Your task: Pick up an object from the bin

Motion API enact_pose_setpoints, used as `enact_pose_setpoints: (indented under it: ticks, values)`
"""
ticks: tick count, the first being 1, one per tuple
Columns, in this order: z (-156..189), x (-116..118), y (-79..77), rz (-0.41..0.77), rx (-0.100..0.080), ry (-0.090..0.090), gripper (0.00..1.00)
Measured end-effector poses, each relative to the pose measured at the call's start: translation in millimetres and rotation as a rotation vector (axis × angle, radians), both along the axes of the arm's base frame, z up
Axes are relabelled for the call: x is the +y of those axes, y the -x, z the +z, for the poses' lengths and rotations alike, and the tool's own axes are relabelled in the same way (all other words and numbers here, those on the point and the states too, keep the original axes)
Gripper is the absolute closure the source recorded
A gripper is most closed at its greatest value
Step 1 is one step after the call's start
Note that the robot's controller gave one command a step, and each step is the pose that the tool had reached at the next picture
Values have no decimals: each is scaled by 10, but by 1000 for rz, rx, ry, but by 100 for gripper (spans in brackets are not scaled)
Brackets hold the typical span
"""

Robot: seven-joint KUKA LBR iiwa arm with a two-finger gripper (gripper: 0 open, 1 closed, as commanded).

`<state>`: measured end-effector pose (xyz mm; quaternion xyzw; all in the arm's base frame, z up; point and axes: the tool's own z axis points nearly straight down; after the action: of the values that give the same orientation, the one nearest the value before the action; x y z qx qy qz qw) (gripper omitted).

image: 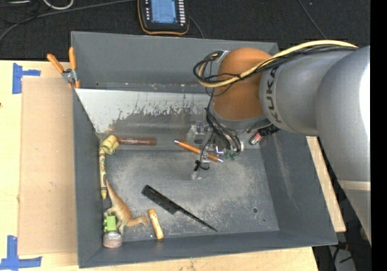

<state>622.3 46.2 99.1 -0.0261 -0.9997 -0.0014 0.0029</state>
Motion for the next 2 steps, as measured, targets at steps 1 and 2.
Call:
enact_pose_setpoints:
  ticks: [1, 2]
  values:
    - [-299, -304, 5, -160, -8, 2, 0]
    - [-287, -455, 50, 67, -2, 0, 100]
